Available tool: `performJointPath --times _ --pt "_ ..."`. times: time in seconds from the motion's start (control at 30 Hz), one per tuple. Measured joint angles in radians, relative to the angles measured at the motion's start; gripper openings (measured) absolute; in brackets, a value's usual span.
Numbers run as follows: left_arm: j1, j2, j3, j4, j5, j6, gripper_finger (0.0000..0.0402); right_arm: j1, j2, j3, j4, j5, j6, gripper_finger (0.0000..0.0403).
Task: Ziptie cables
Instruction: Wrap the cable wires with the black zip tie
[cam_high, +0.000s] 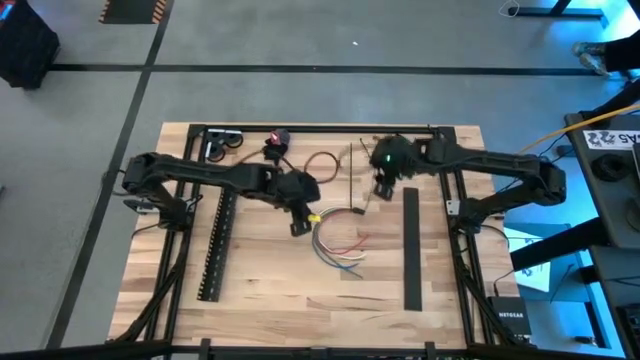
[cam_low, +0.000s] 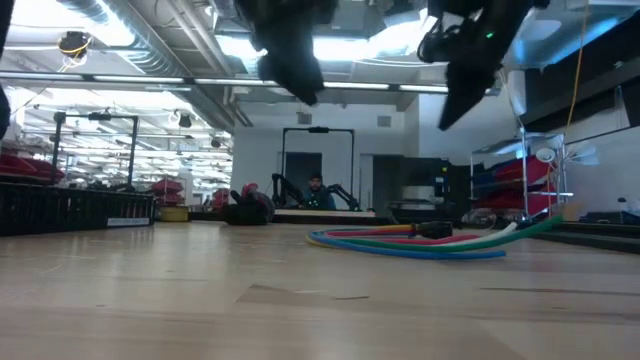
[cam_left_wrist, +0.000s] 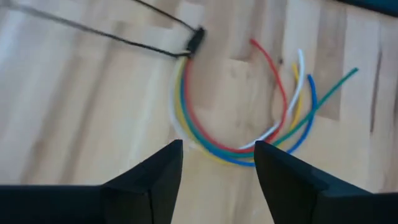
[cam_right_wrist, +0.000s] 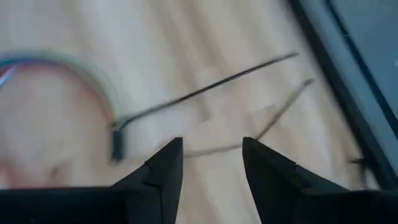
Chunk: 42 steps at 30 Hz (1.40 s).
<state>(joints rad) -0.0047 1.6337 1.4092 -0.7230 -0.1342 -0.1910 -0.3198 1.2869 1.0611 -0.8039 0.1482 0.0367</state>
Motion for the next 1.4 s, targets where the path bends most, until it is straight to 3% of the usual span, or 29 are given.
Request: performJointPath --times 0.3,0.47,0.6,0.8,1.03,1.2,1.4 --pt "0.166 -0.092 -0.084 0.007 -0.008 0.153 0.0165 -0.273 0.129 -0.164 0.304 -0.064 0.062 0.0159" --pt "0.244 -0.089 -0.136 0.052 0.01 0.253 0.0159 -0.3 0.254 -0.211 0.48 -0.054 0.087 0.0159" --pt "0.276 -0.087 -0.19 0.116 0.038 0.283 0.0159 -0.309 0.347 -0.214 0.526 -0.071 0.114 0.0159" --pt "0.296 -0.087 -0.242 0.163 0.046 0.313 0.0159 -0.31 0.442 -0.211 0.532 -0.085 0.147 0.0139" --pt "0.295 -0.087 -0.244 0.187 0.046 0.408 0.0159 -0.309 0.452 -0.209 0.513 -0.115 0.16 0.0016" --pt "0.296 -0.087 -0.233 0.193 0.045 0.452 0.0159 -0.309 0.404 -0.185 0.386 -0.114 0.143 0.0006" --pt "0.295 -0.128 -0.196 0.192 0.041 0.451 0.0159 -0.309 0.245 -0.091 0.187 -0.095 0.086 0.0001"
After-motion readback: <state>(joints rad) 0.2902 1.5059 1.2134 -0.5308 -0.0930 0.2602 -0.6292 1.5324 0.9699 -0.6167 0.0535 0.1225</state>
